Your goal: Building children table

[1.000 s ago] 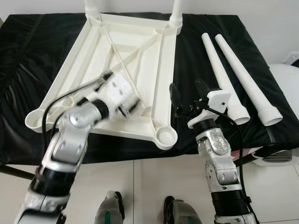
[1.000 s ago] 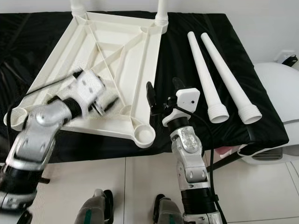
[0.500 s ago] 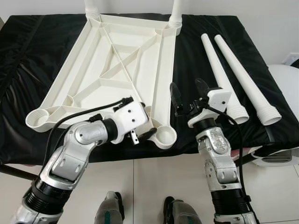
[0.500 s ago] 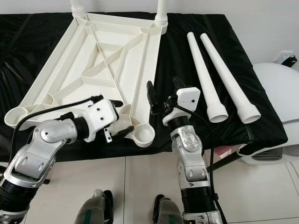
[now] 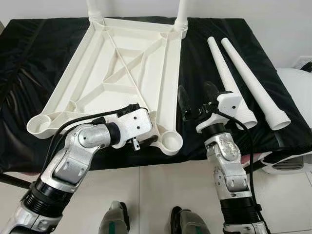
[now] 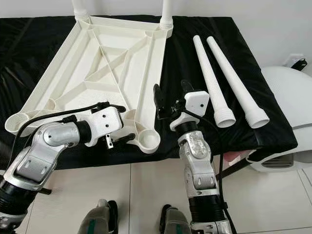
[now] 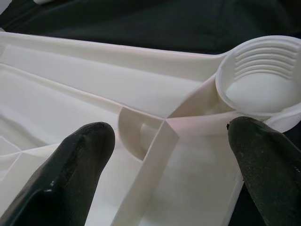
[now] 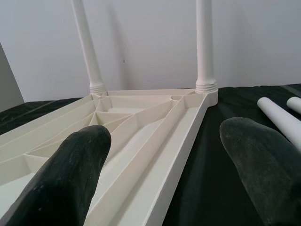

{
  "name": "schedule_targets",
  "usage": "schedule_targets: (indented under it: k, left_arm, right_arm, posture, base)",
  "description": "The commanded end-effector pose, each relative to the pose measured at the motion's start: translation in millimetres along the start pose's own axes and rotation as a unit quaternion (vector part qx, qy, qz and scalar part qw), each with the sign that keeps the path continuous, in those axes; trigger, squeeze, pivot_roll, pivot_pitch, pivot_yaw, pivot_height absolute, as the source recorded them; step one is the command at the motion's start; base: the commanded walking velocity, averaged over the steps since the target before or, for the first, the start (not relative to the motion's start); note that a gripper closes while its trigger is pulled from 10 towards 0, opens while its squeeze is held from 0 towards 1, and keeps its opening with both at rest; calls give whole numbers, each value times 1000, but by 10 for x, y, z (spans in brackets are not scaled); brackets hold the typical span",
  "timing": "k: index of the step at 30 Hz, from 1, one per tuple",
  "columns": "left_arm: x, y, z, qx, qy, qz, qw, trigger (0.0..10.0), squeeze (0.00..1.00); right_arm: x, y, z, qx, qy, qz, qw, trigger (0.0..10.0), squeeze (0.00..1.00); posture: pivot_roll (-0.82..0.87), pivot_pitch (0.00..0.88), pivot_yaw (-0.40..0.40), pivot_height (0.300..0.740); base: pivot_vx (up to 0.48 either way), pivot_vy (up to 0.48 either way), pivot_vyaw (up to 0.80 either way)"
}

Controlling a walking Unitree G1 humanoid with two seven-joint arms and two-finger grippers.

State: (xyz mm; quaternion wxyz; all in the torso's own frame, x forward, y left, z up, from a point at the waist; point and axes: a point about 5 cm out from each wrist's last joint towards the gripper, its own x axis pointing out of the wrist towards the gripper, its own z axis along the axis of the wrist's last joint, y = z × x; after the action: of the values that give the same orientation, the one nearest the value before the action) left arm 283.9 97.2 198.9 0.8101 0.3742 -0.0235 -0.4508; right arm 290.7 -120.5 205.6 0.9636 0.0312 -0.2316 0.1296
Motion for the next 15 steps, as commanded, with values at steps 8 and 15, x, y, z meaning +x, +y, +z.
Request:
schedule_targets:
  k: [8, 15]
  left_arm:
    - [84, 97, -171, 7, 51, 87, 995, 10000, 0]
    - [127, 170, -196, -13, 69, 114, 991, 10000, 0]
  right_arm:
    - [-31, 0, -2, 1, -2, -5, 1000, 10000, 0]
    - [-28, 7, 5, 2, -4, -4, 1000, 10000, 0]
  posture:
    - [83, 164, 19, 740]
    - [80, 159, 20, 740]
  base:
    - [0, 0, 0]
    - [0, 0, 0]
